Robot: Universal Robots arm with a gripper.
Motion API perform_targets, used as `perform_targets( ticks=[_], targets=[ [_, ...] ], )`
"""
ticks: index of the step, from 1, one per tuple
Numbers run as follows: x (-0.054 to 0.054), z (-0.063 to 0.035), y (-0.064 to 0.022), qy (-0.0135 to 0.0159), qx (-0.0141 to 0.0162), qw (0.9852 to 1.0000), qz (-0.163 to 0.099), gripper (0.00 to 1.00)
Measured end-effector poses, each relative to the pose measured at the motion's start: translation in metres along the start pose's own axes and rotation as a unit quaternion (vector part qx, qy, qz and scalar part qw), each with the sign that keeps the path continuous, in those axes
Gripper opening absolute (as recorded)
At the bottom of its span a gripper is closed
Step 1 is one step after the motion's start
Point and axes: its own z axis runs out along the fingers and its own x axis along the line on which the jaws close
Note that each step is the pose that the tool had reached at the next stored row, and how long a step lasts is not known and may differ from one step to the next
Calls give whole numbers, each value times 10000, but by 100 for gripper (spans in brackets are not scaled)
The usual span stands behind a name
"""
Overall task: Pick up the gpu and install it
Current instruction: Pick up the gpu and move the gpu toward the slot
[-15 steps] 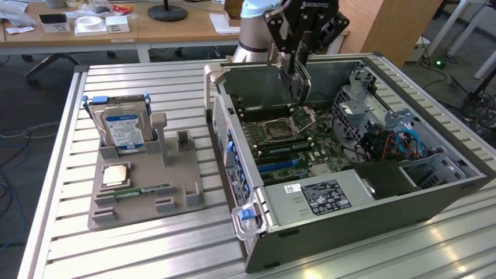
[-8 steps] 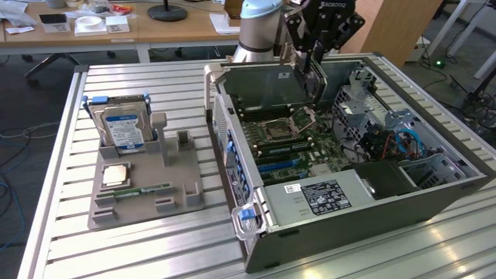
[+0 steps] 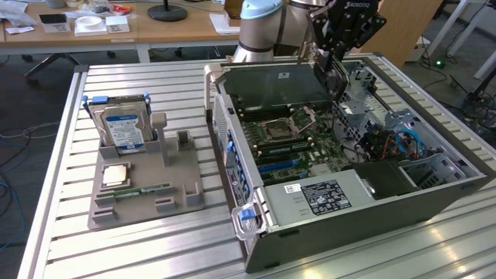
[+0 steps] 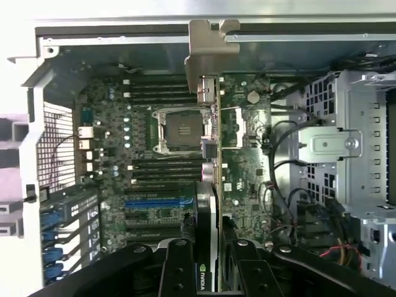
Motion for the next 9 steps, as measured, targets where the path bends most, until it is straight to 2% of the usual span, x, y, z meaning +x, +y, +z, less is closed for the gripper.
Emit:
perform_targets(
  ticks=[9],
  targets=[
    [-273,6,44,0,0,10000,0,27]
  ],
)
